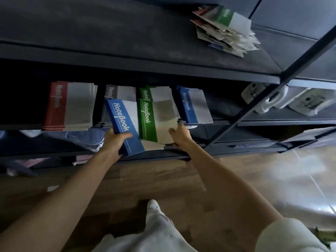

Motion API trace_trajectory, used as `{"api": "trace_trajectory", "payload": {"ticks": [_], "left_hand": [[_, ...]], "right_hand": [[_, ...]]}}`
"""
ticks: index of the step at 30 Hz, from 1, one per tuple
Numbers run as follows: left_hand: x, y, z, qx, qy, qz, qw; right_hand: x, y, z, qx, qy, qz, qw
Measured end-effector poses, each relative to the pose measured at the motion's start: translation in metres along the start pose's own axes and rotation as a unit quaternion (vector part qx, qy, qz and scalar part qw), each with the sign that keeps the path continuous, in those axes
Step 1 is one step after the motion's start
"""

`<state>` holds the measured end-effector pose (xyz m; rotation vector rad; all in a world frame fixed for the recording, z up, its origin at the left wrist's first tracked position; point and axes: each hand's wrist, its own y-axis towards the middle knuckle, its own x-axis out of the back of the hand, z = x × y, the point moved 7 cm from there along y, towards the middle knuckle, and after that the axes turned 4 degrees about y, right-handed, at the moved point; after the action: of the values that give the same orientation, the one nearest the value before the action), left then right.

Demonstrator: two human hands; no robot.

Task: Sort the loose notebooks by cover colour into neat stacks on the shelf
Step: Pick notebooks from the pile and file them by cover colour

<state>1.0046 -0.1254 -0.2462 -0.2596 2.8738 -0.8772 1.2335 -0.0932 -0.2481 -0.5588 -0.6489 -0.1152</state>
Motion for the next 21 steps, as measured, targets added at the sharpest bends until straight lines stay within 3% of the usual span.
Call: {"api": "trace_trajectory", "payload": {"ticks": [7, 13, 17, 21], "left_hand": [[-0.022, 0.008, 0.004, 0.0, -0.061, -0.061, 0.996], [-0.019, 0.013, 0.012, 0.003, -0.089, -0.109, 0.99], [-0.022, 0.015, 0.016, -0.001, -0.094, -0.132, 0.987], [-0.03, 0.014, 0.016, -0.011, -0.088, -0.129, 0.988]], "right_hand": [[0.027, 0.067, 0.006, -0.01, 0.025, 0.007, 1.0], [0.021, 0.108, -0.002, -0.072, 0.121, 0.028, 0.99], [0.012, 0.123, -0.007, -0.07, 0.179, 0.071, 0.979], [0.018, 0.122, -0.008, -0.091, 0.087, 0.014, 0.992]]}}
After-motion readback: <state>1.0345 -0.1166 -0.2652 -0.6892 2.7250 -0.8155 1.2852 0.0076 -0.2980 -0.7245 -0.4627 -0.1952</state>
